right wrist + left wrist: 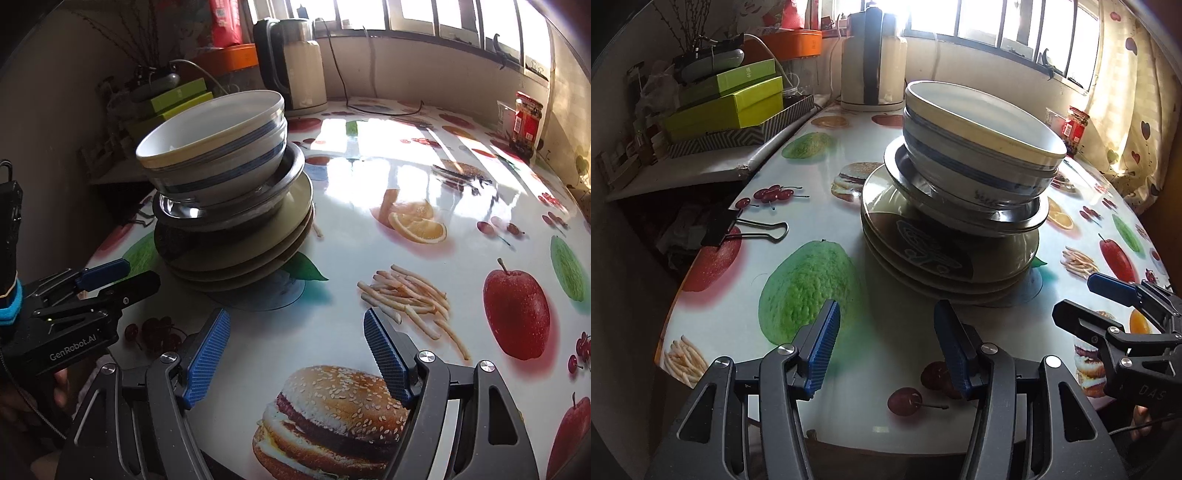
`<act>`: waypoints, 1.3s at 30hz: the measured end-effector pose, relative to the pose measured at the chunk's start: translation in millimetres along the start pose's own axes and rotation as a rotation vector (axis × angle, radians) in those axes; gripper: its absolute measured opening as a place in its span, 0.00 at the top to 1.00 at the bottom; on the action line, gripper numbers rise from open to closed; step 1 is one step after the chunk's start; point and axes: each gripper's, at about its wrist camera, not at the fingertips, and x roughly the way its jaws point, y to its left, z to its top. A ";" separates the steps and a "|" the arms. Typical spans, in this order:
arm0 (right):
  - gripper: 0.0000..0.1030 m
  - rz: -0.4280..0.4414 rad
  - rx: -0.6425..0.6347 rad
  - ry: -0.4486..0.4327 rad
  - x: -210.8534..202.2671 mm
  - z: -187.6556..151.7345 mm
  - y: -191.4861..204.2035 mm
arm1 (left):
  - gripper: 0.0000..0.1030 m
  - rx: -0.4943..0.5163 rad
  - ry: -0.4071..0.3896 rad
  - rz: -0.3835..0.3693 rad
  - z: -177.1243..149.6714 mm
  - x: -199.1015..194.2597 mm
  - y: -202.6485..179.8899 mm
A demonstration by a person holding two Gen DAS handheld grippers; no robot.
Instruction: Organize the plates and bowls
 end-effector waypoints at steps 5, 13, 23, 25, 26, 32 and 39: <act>0.26 -0.025 0.015 0.020 4.1 -7.8 -2.2 | 0.48 -0.003 0.015 0.008 -5.7 3.4 1.1; 0.21 -0.066 0.014 0.014 4.1 -10.2 -2.2 | 0.45 0.009 0.026 0.011 -10.1 9.7 -3.2; 0.17 -0.122 0.001 -0.005 4.9 -14.7 -0.3 | 0.36 0.011 0.026 0.042 -10.7 11.7 -6.9; 0.16 -0.138 0.001 -0.008 5.0 -15.6 -1.2 | 0.33 0.005 0.027 0.046 -10.9 12.3 -6.0; 0.16 -0.143 0.003 -0.009 4.9 -15.7 -1.8 | 0.32 0.004 0.027 0.048 -11.1 12.4 -5.7; 0.16 -0.159 0.007 -0.010 5.8 -15.4 -2.5 | 0.31 0.000 0.028 0.049 -11.0 12.4 -5.5; 0.14 -0.172 -0.002 -0.008 6.9 -15.8 0.0 | 0.31 -0.001 0.028 0.050 -11.3 12.4 -5.8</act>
